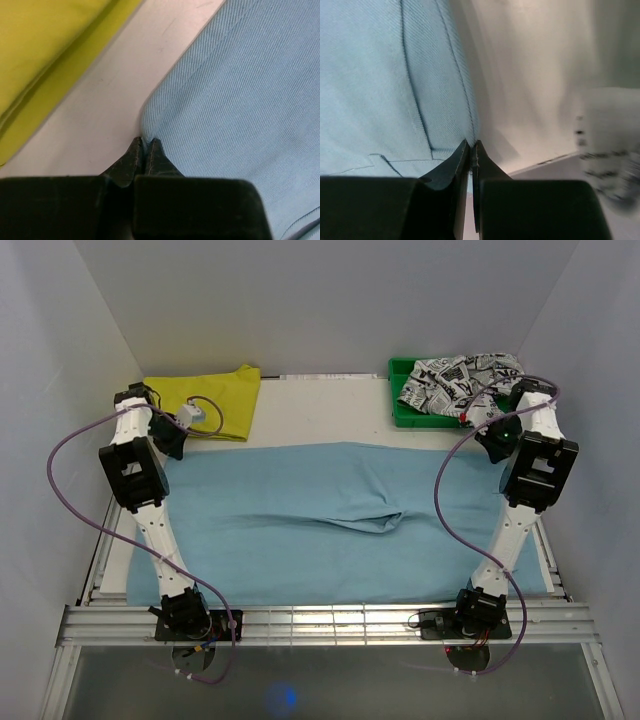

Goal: Fold and stack the trousers
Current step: Fold the trousers

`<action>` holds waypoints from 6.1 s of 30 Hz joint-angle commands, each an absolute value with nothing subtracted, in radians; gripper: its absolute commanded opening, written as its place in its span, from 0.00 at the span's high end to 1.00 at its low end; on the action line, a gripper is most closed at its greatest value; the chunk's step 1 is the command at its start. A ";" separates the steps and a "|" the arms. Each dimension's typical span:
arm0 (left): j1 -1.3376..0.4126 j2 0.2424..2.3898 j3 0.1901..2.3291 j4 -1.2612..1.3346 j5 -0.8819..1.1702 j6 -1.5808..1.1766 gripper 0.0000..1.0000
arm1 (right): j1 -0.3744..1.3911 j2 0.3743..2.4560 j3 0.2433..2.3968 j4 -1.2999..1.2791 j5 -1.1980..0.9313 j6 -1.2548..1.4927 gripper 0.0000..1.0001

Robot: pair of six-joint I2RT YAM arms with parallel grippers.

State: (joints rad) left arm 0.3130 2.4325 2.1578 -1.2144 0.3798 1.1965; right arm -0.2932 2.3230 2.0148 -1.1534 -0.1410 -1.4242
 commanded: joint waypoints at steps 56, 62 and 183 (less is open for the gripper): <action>0.680 1.590 0.760 -0.664 0.149 1.034 1.00 | -0.502 1.772 1.110 -0.927 -0.155 -1.663 0.92; 0.568 1.898 1.260 -0.741 0.201 0.772 1.00 | -0.497 1.891 1.337 -0.943 -0.184 -1.574 0.92; 0.158 1.318 0.977 -0.925 0.661 0.743 0.31 | 0.429 1.654 1.098 -0.910 -0.489 -1.157 0.47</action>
State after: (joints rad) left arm 0.2276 1.4044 1.0252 -0.9928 0.6052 0.7689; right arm 0.4324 1.6943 1.1351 -0.9680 -0.5129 -1.1862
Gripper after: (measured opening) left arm 0.697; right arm 0.532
